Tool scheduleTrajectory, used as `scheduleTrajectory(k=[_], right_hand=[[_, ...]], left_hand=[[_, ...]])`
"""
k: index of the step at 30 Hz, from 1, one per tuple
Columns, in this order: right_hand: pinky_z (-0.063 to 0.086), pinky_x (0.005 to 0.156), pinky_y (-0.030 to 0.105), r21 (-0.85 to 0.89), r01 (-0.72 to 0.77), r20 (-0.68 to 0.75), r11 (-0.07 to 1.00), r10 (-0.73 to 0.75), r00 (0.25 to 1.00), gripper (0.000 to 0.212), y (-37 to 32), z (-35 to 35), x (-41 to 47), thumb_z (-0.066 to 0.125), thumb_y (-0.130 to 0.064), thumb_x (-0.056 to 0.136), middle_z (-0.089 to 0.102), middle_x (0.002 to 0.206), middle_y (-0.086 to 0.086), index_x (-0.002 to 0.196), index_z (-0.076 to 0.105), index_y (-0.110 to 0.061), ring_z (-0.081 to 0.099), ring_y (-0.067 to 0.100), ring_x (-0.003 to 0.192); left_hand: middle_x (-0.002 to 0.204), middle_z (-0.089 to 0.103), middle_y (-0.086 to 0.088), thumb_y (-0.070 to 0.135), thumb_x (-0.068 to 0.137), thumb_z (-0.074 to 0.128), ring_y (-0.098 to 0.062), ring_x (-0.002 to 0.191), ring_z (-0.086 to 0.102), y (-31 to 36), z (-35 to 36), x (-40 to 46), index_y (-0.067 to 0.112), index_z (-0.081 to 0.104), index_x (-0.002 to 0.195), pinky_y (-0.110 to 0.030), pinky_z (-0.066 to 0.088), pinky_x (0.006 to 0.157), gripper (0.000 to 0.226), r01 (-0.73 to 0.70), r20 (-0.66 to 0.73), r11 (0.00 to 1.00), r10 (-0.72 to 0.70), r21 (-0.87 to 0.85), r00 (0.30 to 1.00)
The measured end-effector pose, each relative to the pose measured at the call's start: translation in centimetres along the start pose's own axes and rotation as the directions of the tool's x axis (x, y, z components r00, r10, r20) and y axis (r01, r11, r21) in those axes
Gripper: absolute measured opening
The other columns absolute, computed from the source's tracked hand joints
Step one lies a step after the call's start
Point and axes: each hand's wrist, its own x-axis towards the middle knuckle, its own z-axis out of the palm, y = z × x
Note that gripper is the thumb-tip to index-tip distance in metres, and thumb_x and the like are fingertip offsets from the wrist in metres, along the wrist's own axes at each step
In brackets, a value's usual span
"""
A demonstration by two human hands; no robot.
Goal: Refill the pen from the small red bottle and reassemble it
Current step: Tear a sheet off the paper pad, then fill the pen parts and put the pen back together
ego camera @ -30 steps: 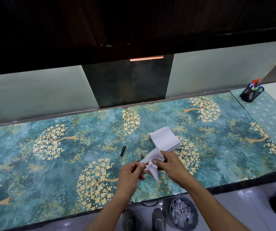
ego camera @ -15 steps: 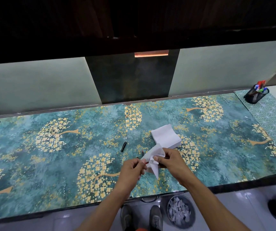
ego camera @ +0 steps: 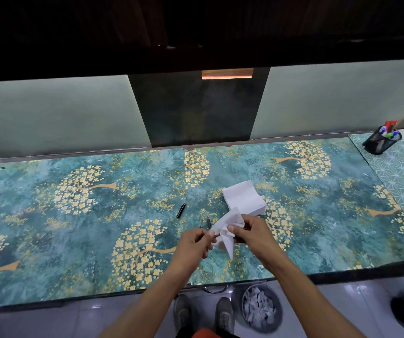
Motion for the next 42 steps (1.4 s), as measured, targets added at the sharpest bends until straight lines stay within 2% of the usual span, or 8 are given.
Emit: scheduleTrajectory(k=[7, 13, 17, 20, 24, 30, 37, 42], right_hand=[[0.06, 0.069, 0.029, -0.054, 0.003, -0.069, 0.999, -0.007, 0.998, 0.014, 0.5, -1.5, 0.8, 0.069, 0.002, 0.093, 0.079, 0.097, 0.014, 0.105, 0.072, -0.004, 0.076, 0.024, 0.087], [0.062, 0.073, 0.044, -0.295, -0.119, -0.132, 0.948, 0.083, 0.988, 0.028, 2.3, -5.4, 2.5, 0.074, -0.003, 0.09, 0.074, 0.101, 0.016, 0.111, 0.059, -0.015, 0.074, 0.029, 0.088], [0.06, 0.068, 0.05, -0.55, -0.143, -0.095, 0.823, 0.109, 0.99, 0.036, 3.0, -7.0, 3.7, 0.081, -0.01, 0.085, 0.072, 0.093, 0.005, 0.105, 0.054, -0.023, 0.074, 0.029, 0.077], [0.053, 0.058, 0.041, -0.717, -0.079, -0.058, 0.692, 0.053, 0.997, 0.039, 3.0, -7.2, 4.6, 0.083, -0.014, 0.083, 0.069, 0.087, 0.001, 0.103, 0.05, -0.018, 0.07, 0.028, 0.069], [0.053, 0.068, 0.041, -0.899, 0.034, 0.014, 0.437, -0.049, 0.999, 0.028, 2.9, -7.8, 5.8, 0.079, -0.028, 0.086, 0.069, 0.095, 0.002, 0.097, 0.054, -0.022, 0.063, 0.024, 0.079], [0.044, 0.072, 0.036, -0.883, 0.111, -0.029, 0.456, -0.288, 0.957, 0.022, 0.0, -7.1, 7.3, 0.07, -0.033, 0.094, 0.062, 0.113, 0.007, 0.108, 0.064, -0.017, 0.062, 0.029, 0.095], [0.051, 0.075, 0.035, -0.823, 0.394, 0.302, 0.41, -0.274, 0.913, 0.009, -1.8, -0.9, 8.7, 0.07, -0.03, 0.095, 0.07, 0.097, -0.005, 0.096, 0.064, -0.023, 0.065, 0.019, 0.089], [0.053, 0.075, 0.037, -0.817, 0.534, 0.525, 0.217, -0.102, 0.845, 0.012, -1.1, 4.8, 9.6, 0.067, -0.032, 0.094, 0.07, 0.102, -0.006, 0.104, 0.064, -0.025, 0.065, 0.021, 0.093]], left_hand=[[0.062, 0.062, -0.002, 0.019, 0.093, 0.069, -0.014, 0.054, 0.054, -0.4, 0.4, 0.4, 0.004, 0.07, 0.08, -0.028, 0.047, 0.058, 0.02, -0.01, -0.005, 0.999, 0.01, 0.046, 1.0], [0.07, 0.065, -0.001, 0.014, 0.095, 0.066, -0.012, 0.065, 0.059, -1.3, -0.1, 0.7, 0.01, 0.069, 0.084, -0.024, 0.048, 0.063, 0.012, 0.068, -0.079, 0.997, -0.071, -0.039, 0.994], [0.073, 0.068, -0.002, 0.011, 0.093, 0.068, -0.013, 0.065, 0.061, -2.2, -0.4, 0.8, 0.01, 0.069, 0.085, -0.026, 0.048, 0.064, 0.009, 0.12, -0.139, 0.981, -0.142, -0.155, 0.98], [0.071, 0.068, -0.003, 0.008, 0.092, 0.069, -0.013, 0.062, 0.061, -2.7, -0.4, 0.8, 0.007, 0.072, 0.089, -0.025, 0.047, 0.063, 0.005, 0.128, -0.178, 0.967, -0.169, -0.221, 0.969], [0.068, 0.068, -0.002, 0.007, 0.094, 0.066, -0.008, 0.059, 0.061, -3.3, -0.1, 0.4, 0.006, 0.076, 0.096, -0.022, 0.047, 0.061, 0.01, 0.128, -0.236, 0.953, -0.197, -0.275, 0.952], [0.075, 0.069, -0.005, 0.007, 0.098, 0.059, -0.013, 0.067, 0.063, -4.3, -0.3, -0.4, 0.008, 0.075, 0.094, -0.023, 0.049, 0.066, 0.016, 0.117, -0.287, 0.93, -0.224, -0.347, 0.931], [0.089, 0.077, -0.004, 0.014, 0.1, 0.057, -0.016, 0.077, 0.074, -5.0, -1.2, -1.2, 0.011, 0.068, 0.102, -0.03, 0.047, 0.07, 0.012, 0.127, -0.348, 0.925, -0.259, -0.359, 0.901], [0.095, 0.08, -0.007, 0.012, 0.1, 0.056, -0.02, 0.084, 0.076, -5.0, -2.8, -1.4, 0.01, 0.064, 0.106, -0.031, 0.047, 0.073, 0.011, 0.109, -0.365, 0.917, -0.259, -0.384, 0.894]])
